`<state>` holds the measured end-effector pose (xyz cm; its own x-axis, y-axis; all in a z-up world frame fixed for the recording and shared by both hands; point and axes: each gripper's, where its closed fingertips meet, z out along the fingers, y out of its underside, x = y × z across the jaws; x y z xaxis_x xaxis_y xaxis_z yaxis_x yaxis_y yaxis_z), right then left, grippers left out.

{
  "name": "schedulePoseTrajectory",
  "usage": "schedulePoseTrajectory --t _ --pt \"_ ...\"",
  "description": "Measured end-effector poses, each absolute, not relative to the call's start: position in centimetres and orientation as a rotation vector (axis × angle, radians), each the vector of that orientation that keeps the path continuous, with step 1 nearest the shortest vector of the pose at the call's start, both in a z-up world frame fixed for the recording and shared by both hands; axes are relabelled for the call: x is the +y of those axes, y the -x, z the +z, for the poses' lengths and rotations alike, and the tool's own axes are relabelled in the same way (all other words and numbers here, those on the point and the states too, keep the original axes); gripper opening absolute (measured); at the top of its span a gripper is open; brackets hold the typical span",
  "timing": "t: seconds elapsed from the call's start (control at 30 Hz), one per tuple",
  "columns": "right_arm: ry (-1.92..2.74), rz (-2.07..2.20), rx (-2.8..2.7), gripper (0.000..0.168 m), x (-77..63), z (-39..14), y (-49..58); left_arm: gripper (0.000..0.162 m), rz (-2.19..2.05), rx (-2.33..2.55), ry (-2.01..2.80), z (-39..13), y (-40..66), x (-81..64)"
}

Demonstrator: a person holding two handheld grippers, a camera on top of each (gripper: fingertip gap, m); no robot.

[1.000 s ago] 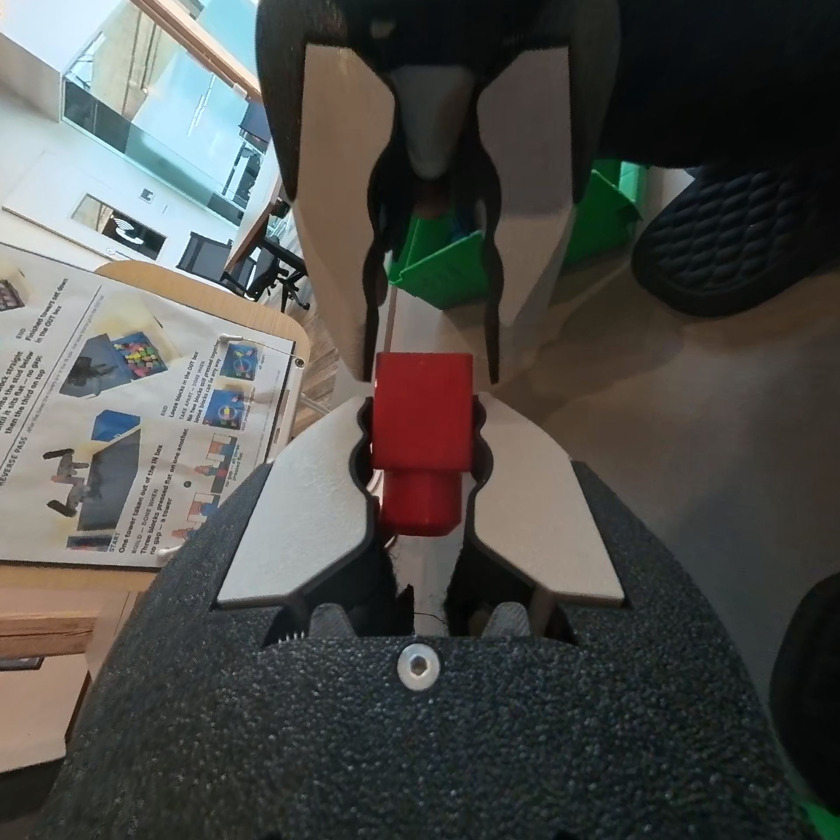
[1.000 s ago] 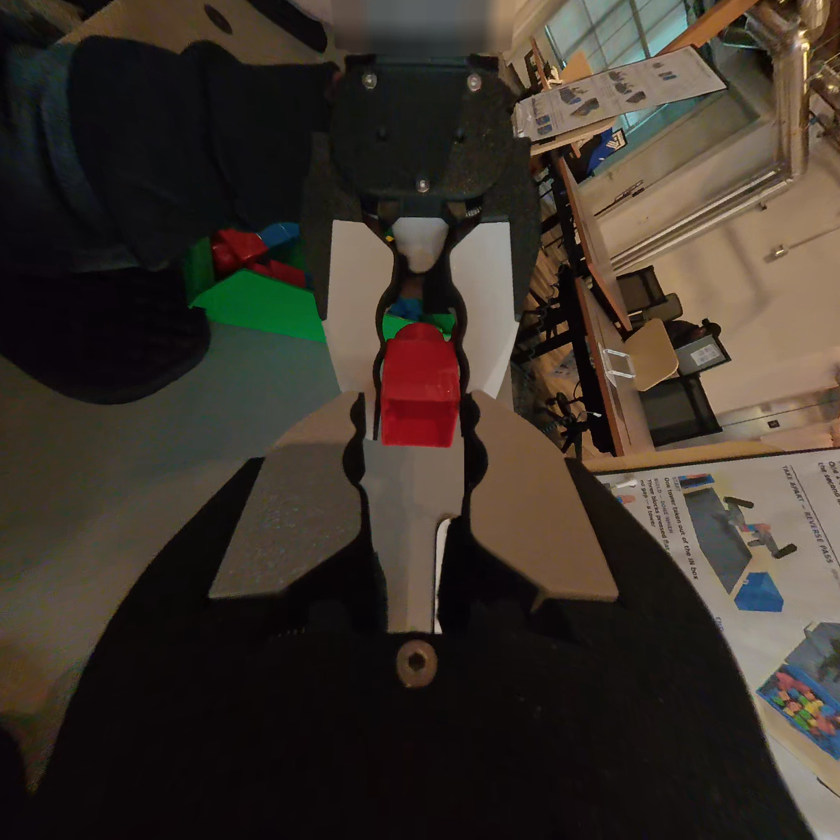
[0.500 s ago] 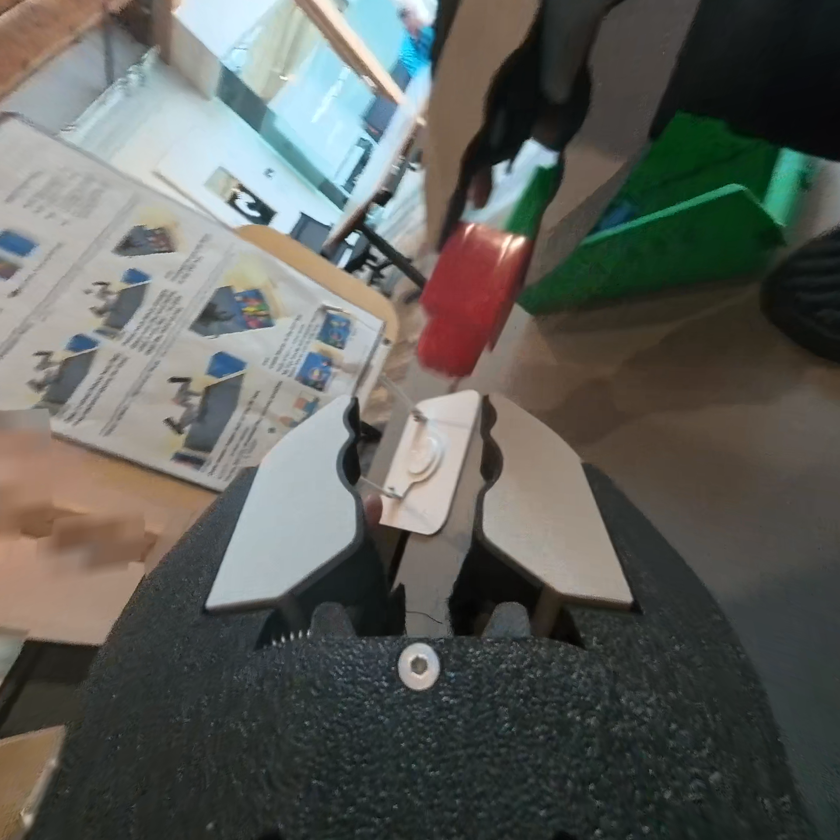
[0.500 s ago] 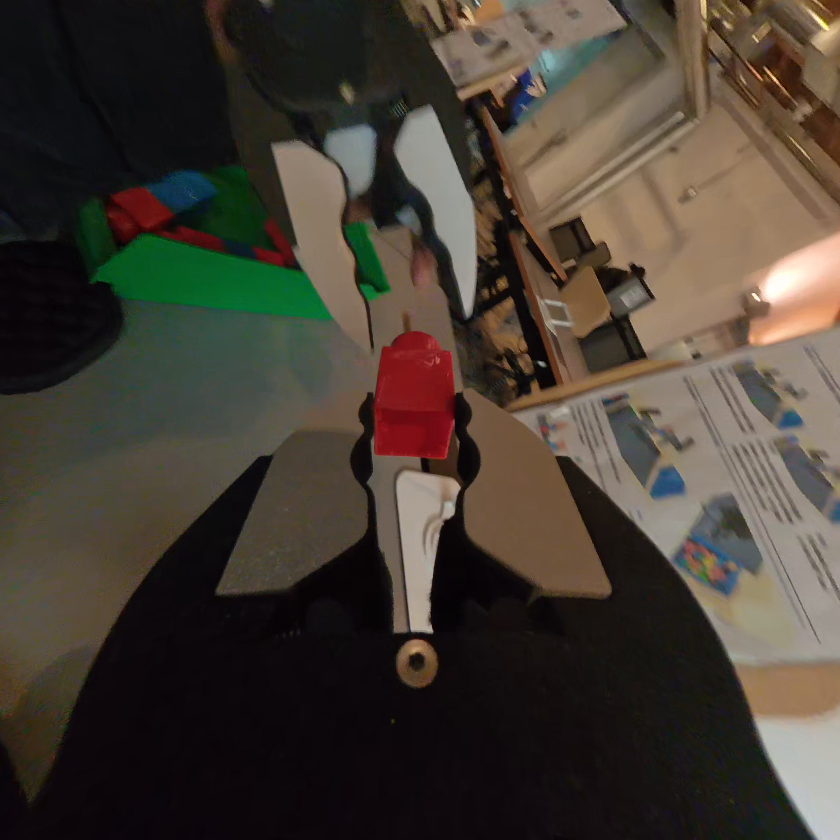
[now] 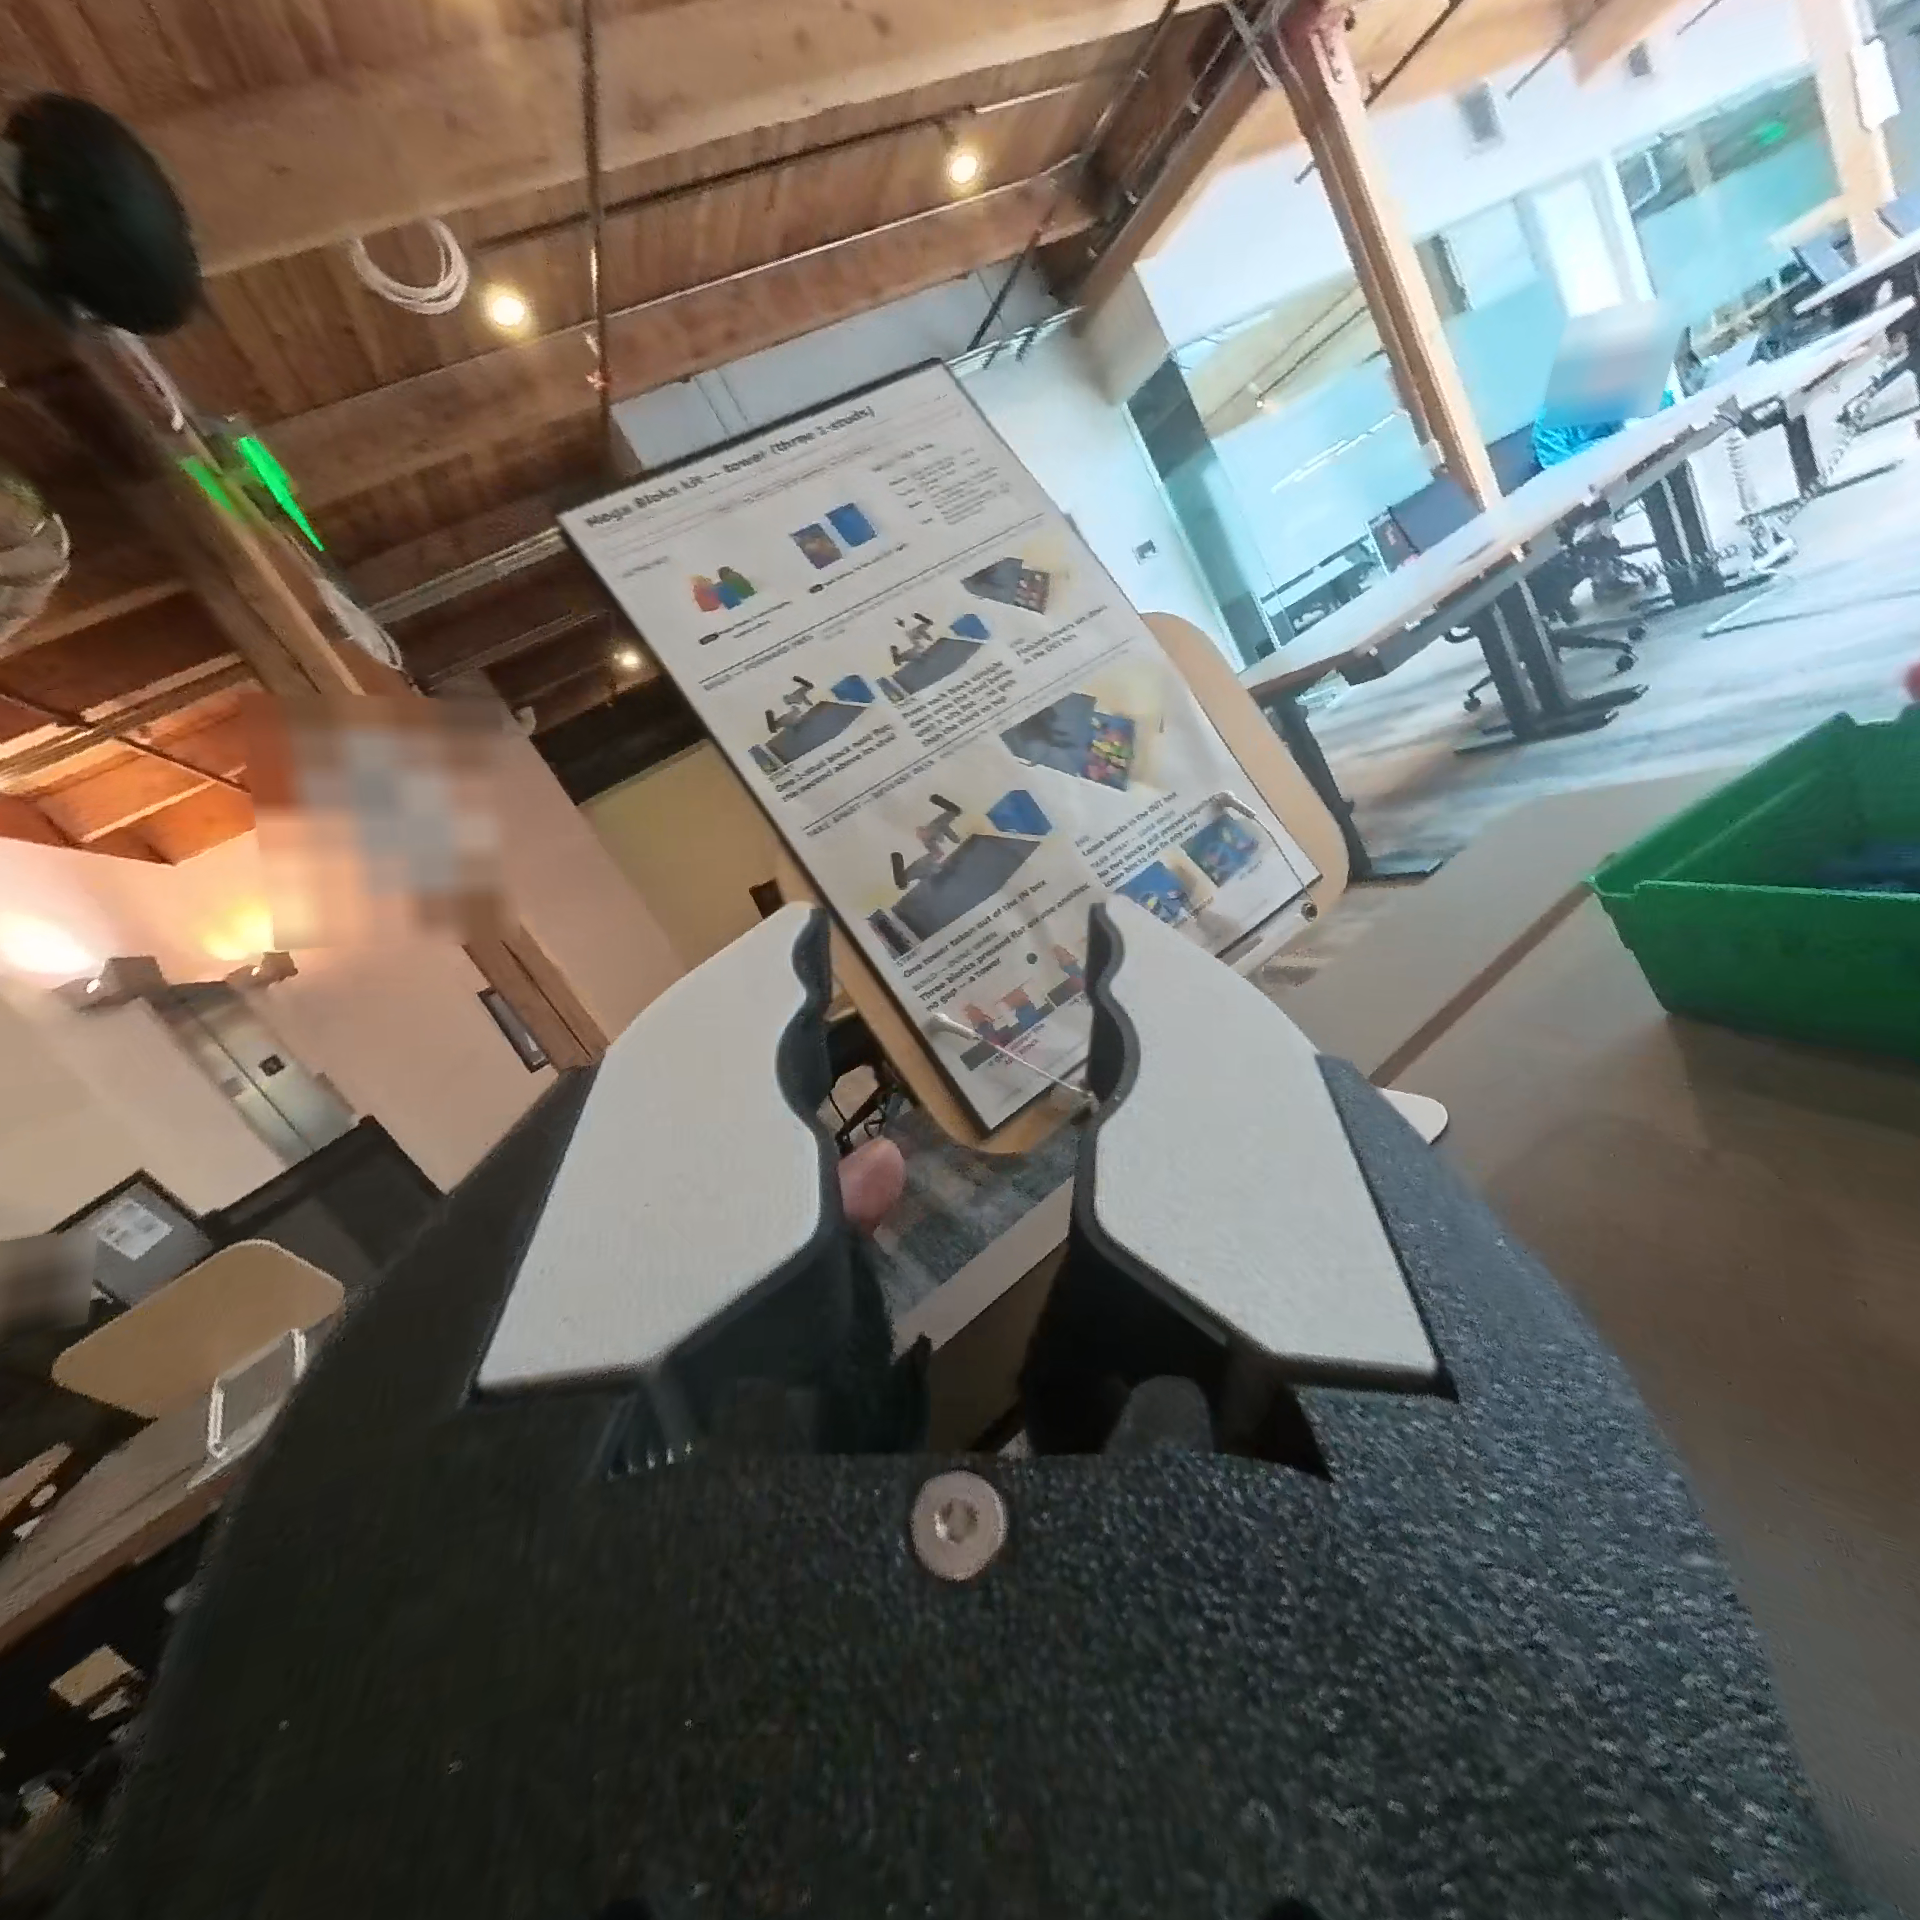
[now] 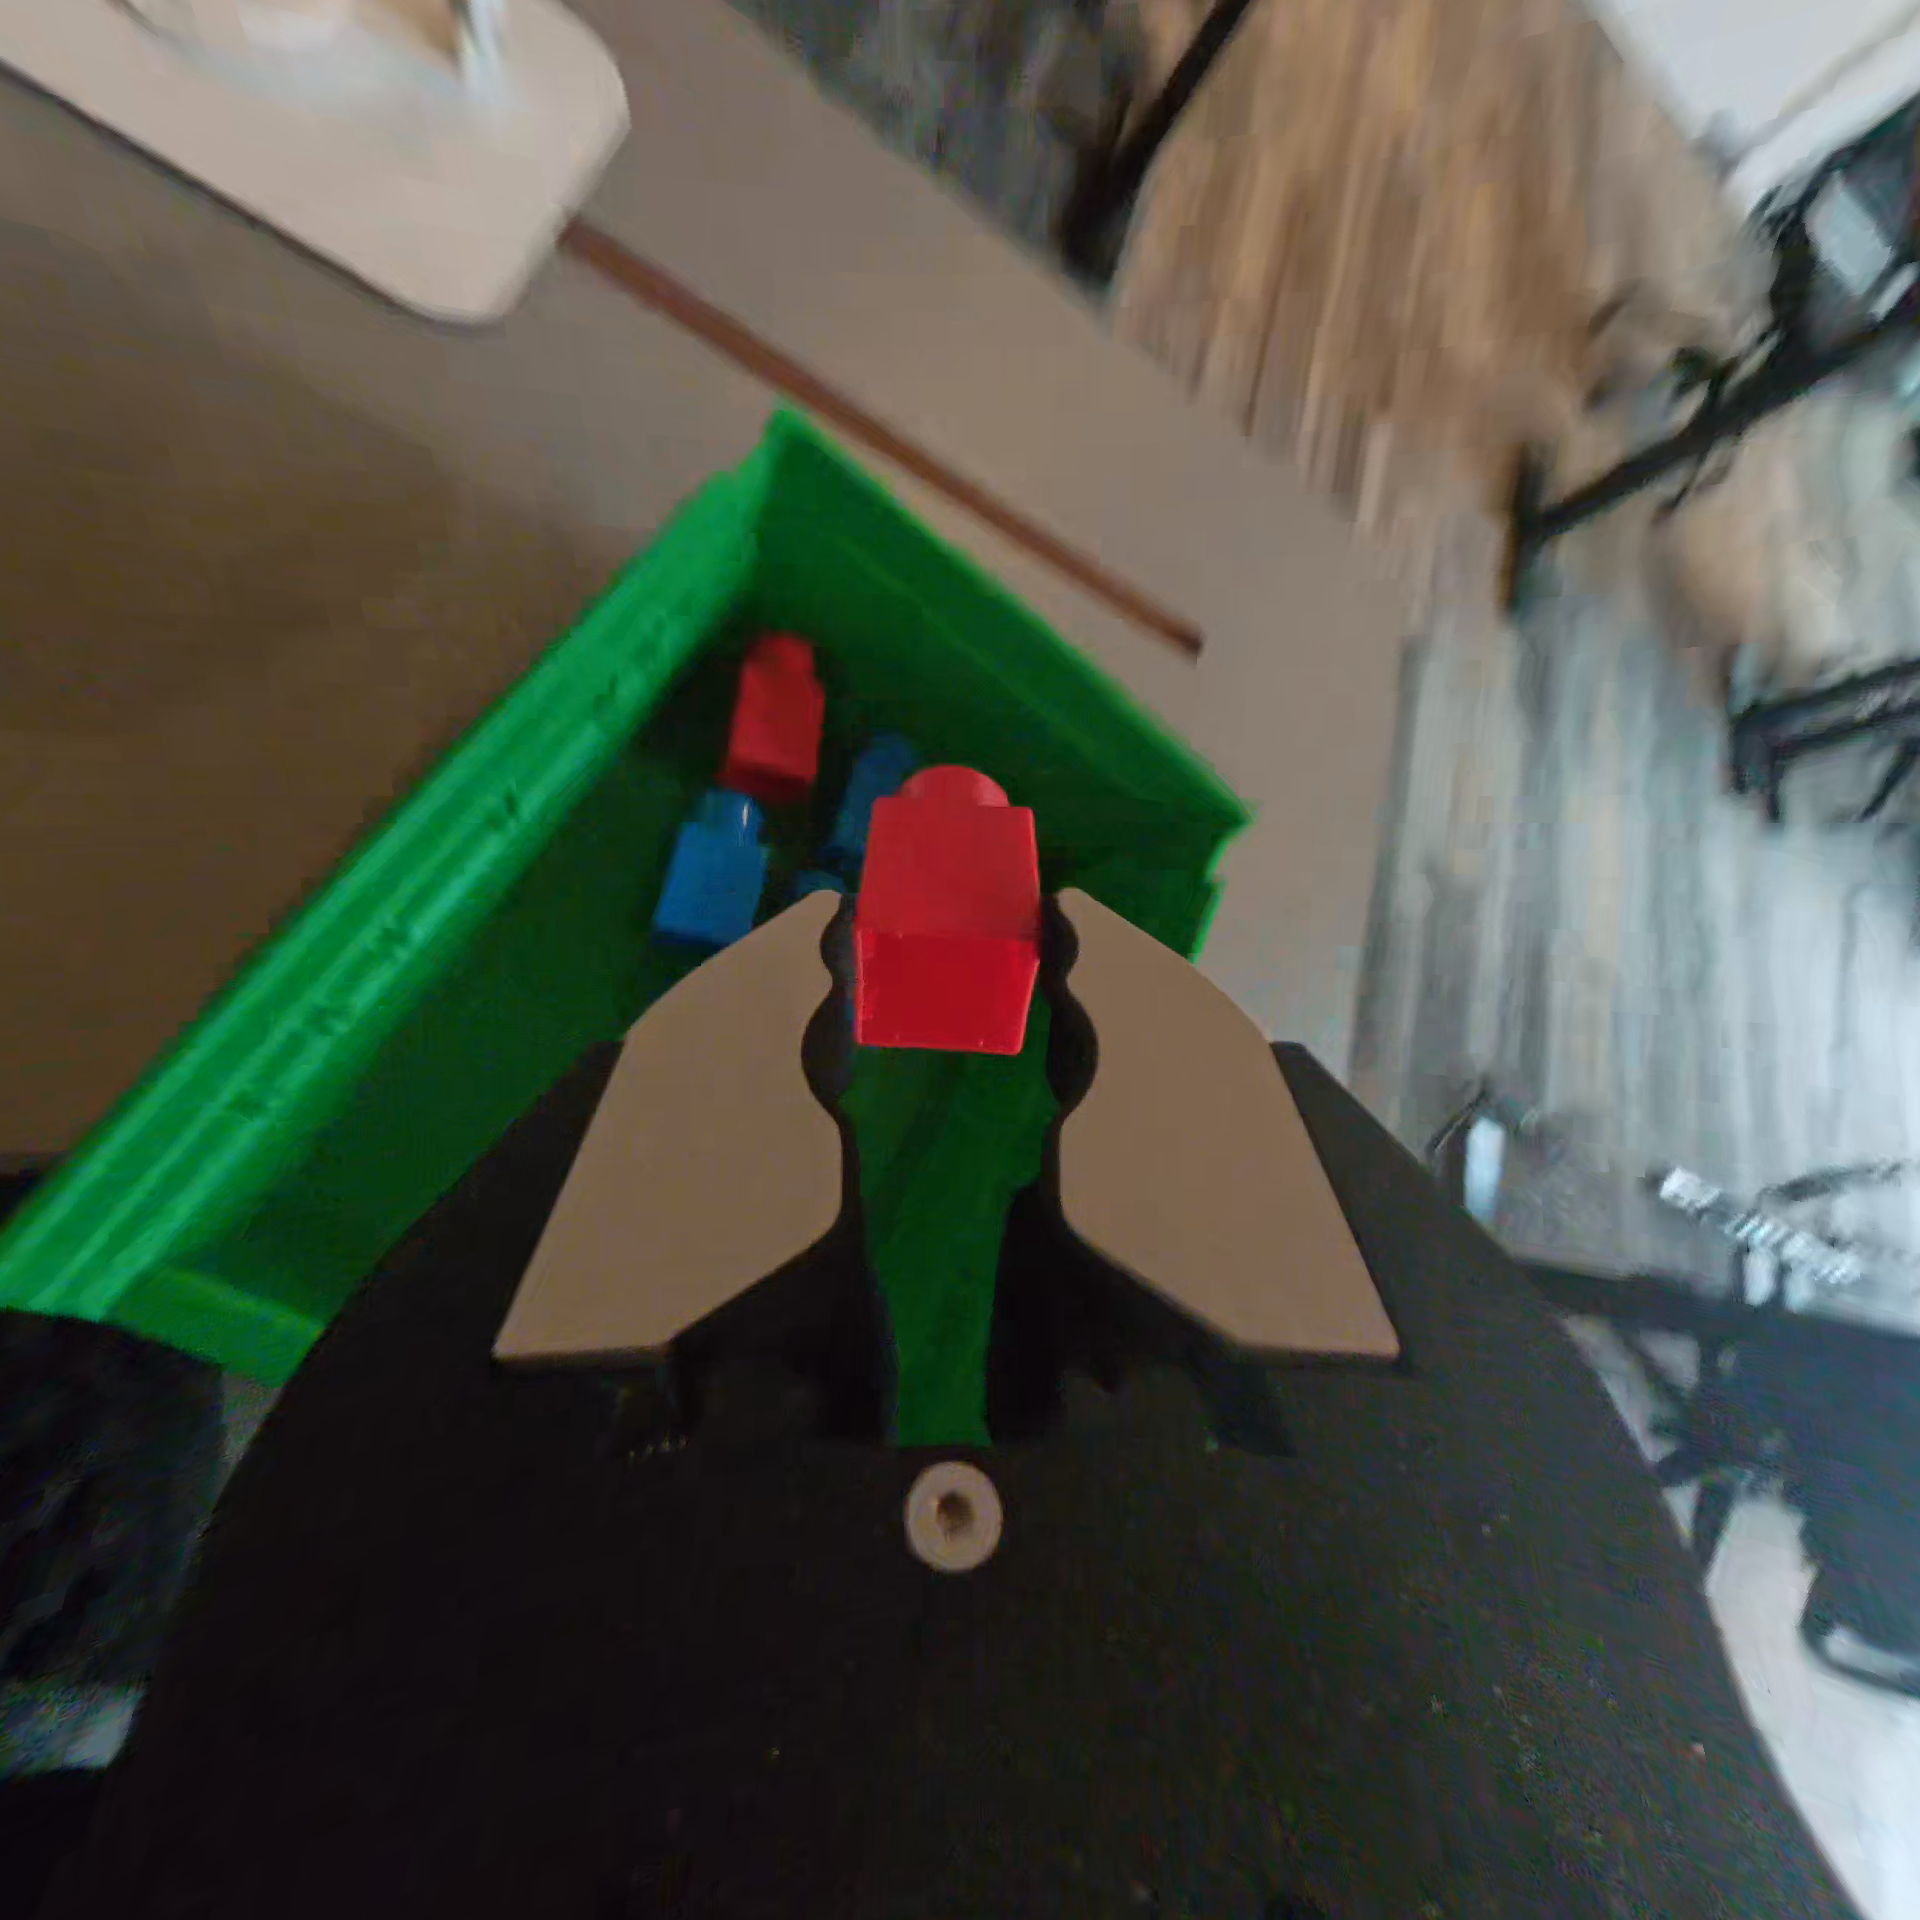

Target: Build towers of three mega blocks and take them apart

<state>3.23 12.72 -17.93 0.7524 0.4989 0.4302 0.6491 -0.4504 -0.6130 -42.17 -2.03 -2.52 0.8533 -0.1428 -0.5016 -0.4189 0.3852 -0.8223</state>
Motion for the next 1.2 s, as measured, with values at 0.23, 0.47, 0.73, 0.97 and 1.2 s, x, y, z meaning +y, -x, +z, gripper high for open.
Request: schedulePoseTrajectory --t 0.23,0.47,0.73,0.97,1.2 --pt "2.513 -0.165 -0.702 0.034 14.5 -26.6 -7.9 0.046 0.187 0.47 1.198 -2.3 44.1 -2.2" --pt "2.57 -0.213 -0.697 0.034 16.7 -30.0 -8.3 0.046 0.201 0.465 1.226 -3.2 44.3 -1.6" --pt "2.638 -0.23 -0.63 0.034 17.3 -31.9 -8.9 0.046 0.227 0.493 1.237 -3.7 43.7 -1.2" --pt "2.724 -0.216 -0.613 0.034 16.3 -32.9 -9.3 0.046 0.236 0.509 1.235 -3.9 43.3 -1.2" --pt "2.76 -0.205 -0.583 0.037 15.9 -33.0 -9.6 0.045 0.245 0.502 1.245 -4.0 43.6 -1.3"
